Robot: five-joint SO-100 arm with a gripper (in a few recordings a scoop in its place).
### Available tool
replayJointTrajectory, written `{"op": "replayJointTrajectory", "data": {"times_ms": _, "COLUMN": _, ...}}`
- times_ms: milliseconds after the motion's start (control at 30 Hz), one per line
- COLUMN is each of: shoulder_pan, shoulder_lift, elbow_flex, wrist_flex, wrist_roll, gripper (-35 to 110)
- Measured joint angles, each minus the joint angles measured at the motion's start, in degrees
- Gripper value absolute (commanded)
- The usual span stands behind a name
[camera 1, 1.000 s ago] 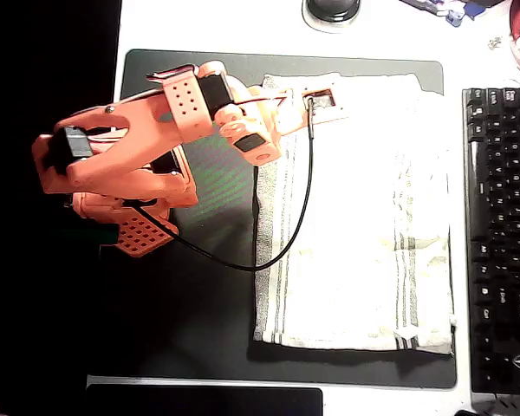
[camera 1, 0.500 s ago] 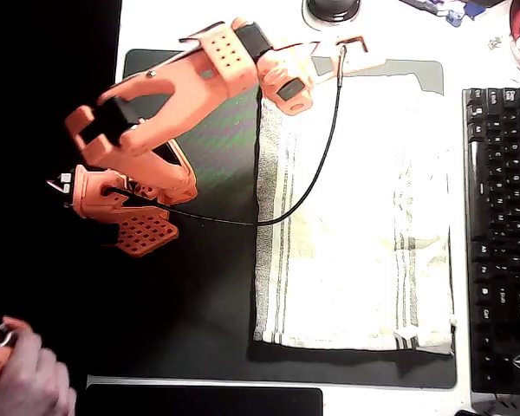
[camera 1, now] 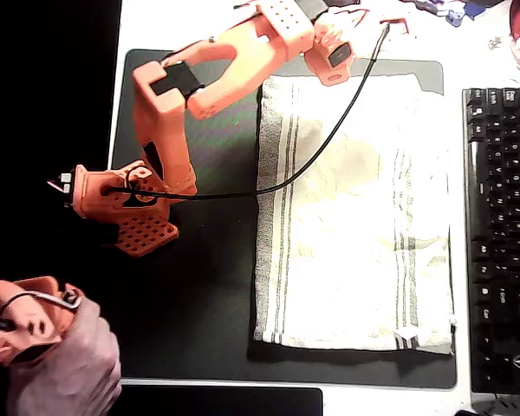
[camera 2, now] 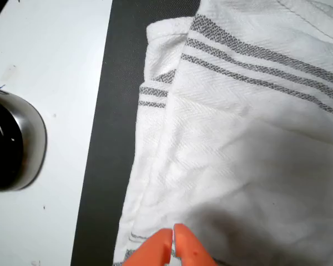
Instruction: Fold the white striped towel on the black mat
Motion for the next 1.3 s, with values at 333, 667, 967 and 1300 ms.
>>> {"op": "replayJointTrajectory", "data": {"times_ms": 333, "shoulder_pan": -0.53, "shoulder_lift": -15.29, "elbow_flex": -15.91, "wrist_flex": 3.96, "wrist_roll": 3.25, "gripper": 10}}
{"op": "replayJointTrajectory", "data": {"times_ms": 667, "shoulder_pan": -0.44, "shoulder_lift": -22.15, "elbow_flex": -18.63, "wrist_flex": 5.1, "wrist_roll": 4.57, "gripper": 20}}
{"op": "replayJointTrajectory", "data": {"times_ms": 967, "shoulder_pan": -0.53, "shoulder_lift": -25.58, "elbow_flex": -18.46, "wrist_flex": 4.83, "wrist_roll": 4.57, "gripper": 19}}
{"op": "replayJointTrajectory", "data": {"times_ms": 1300, "shoulder_pan": -0.44, "shoulder_lift": -28.74, "elbow_flex": -18.54, "wrist_flex": 2.46, "wrist_roll": 3.34, "gripper": 10}}
